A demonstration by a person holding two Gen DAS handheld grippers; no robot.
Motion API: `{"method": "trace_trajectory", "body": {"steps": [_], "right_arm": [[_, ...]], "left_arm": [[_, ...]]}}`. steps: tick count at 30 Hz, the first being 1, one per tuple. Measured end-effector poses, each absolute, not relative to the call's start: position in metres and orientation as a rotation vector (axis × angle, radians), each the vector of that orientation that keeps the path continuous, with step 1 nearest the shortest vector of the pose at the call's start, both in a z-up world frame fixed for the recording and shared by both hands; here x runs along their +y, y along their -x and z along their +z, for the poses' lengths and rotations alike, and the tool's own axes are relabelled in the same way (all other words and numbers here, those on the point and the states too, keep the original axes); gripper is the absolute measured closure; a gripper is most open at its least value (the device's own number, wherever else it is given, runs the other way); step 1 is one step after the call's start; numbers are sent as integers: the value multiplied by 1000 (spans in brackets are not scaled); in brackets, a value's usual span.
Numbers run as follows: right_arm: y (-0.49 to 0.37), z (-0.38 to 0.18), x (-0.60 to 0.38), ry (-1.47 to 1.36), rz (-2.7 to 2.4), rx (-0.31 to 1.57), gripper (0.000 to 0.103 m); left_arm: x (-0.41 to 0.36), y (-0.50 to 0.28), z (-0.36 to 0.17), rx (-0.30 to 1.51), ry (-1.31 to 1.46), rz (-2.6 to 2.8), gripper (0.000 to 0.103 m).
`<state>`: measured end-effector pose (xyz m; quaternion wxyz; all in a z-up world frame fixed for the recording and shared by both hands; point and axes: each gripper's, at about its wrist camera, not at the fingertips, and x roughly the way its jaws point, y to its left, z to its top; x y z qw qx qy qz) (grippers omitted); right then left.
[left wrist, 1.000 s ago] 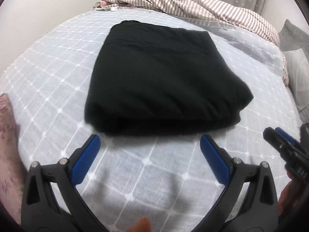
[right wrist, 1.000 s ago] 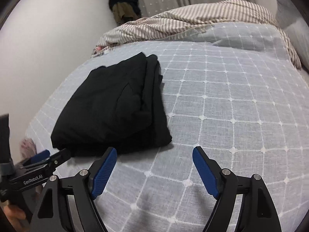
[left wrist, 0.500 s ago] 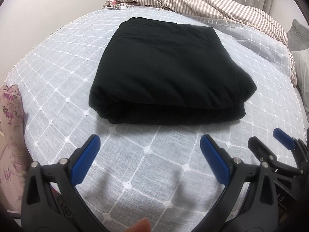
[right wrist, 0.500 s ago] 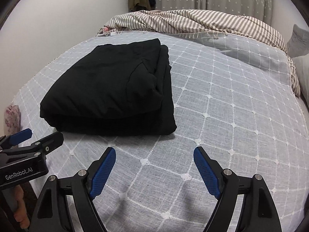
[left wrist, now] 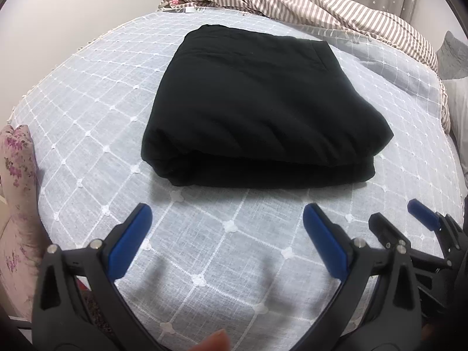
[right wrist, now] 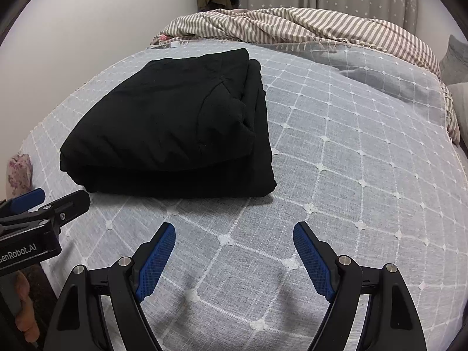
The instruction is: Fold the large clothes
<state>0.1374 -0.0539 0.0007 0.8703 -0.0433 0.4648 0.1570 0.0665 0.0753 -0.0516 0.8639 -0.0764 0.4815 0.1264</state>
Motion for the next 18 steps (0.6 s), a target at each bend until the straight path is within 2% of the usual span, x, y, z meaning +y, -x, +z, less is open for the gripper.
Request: {"method": "trace_trajectory", "body": {"steps": [18], "right_arm": [[-137,0,-55,84,326,977,19]], "left_arm": [[72,-66,-56,1027,157,262,0]]}}
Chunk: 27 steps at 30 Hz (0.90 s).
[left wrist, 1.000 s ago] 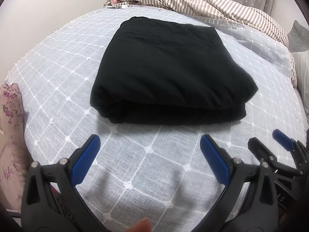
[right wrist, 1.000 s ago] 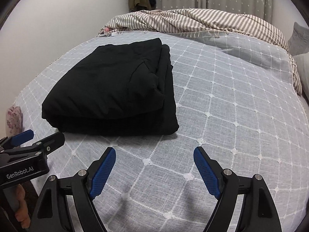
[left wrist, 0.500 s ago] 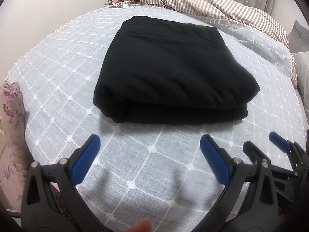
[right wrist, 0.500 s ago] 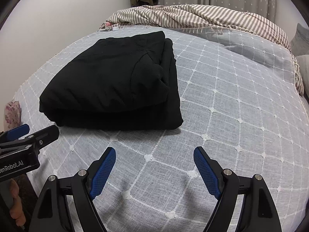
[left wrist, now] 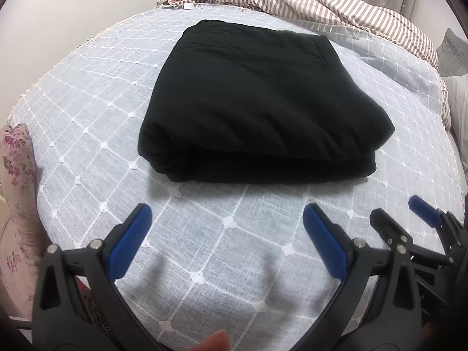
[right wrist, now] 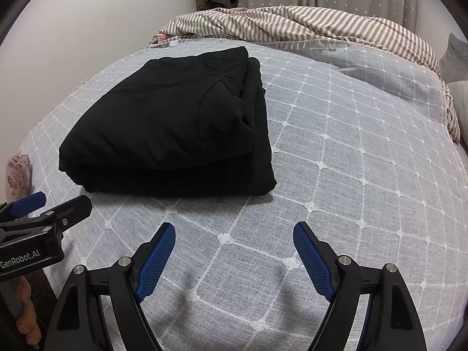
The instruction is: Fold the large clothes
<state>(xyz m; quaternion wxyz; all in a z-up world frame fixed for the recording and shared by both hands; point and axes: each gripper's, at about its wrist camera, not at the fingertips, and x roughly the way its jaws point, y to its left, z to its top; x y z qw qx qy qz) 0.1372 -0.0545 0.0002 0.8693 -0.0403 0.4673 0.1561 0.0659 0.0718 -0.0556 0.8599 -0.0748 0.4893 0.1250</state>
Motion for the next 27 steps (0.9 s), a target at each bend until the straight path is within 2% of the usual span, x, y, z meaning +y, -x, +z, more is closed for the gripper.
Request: {"method": "trace_trajectory", "body": {"steps": [27], "right_arm": [[-137,0,-55,82,323,984,19]], "left_arm": [[71,-65,-57,1033,161,258,0]]}}
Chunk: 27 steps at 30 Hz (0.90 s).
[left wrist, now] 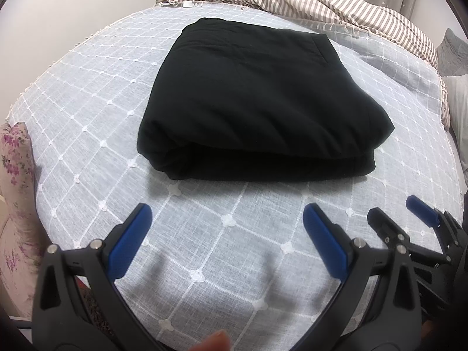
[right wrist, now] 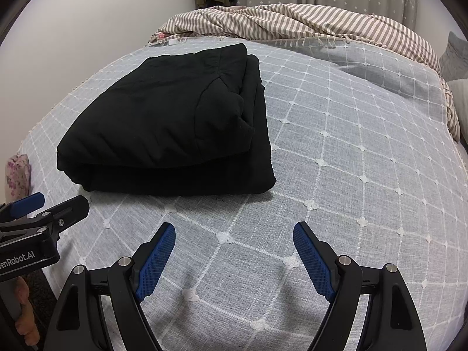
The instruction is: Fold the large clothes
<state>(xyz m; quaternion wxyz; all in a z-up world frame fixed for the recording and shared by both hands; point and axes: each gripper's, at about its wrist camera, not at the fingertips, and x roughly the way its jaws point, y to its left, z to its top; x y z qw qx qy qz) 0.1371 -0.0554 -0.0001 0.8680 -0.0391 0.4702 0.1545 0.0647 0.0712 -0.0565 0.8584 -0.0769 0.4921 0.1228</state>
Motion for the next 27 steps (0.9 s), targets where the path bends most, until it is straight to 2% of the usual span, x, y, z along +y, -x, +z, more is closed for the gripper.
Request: {"method": "trace_trajectory", "body": {"steps": [27], "right_arm": [[-136,-3,-57,82,323,988,19]], "left_arm": [[75,-67,-57,1041,160,258,0]]}}
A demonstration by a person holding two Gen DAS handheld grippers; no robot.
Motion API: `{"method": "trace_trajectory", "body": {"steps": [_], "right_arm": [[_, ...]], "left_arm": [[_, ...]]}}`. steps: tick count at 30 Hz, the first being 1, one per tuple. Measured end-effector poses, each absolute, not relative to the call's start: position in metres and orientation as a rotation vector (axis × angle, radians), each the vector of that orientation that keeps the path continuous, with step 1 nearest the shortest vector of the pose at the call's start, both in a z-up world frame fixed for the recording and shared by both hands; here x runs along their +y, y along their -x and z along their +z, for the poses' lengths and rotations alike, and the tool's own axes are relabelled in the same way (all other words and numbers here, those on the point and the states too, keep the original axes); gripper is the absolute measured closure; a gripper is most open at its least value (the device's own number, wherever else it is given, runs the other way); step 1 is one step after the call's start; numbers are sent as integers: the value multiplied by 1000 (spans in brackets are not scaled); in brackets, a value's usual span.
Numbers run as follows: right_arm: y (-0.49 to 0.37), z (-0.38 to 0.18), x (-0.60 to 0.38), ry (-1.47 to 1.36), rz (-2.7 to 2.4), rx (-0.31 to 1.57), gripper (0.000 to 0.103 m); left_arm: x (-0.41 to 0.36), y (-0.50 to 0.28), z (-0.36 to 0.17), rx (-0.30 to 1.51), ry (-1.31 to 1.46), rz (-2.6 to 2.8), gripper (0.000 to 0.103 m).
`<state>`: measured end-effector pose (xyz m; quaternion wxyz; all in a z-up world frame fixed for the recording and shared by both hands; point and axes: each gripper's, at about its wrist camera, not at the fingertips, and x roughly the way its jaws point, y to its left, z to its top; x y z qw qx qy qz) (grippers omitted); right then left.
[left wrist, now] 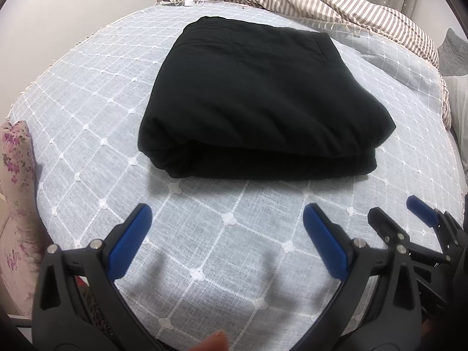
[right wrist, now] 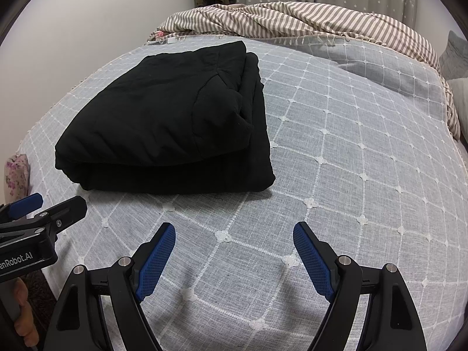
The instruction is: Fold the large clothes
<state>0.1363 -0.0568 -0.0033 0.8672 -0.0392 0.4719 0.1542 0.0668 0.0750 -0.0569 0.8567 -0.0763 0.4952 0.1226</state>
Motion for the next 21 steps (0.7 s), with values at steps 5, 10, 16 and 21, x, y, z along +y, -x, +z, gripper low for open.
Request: {"method": "trace_trajectory", "body": {"steps": [5,10,16,21], "right_arm": [[-137,-3,-57,83,323,989,19],[-136,-6,-58,82,323,991,19],[-137,-5,-58,83,324,991,19],[-136,-5,-59,84,325,992,19]], "left_arm": [[76,-67,-57,1044,159,257,0],[76,-67,-58,1044,160,259,0],[77,-68,-58,1047,156,257,0],[73,-68,-60,1047,146,257,0]]}}
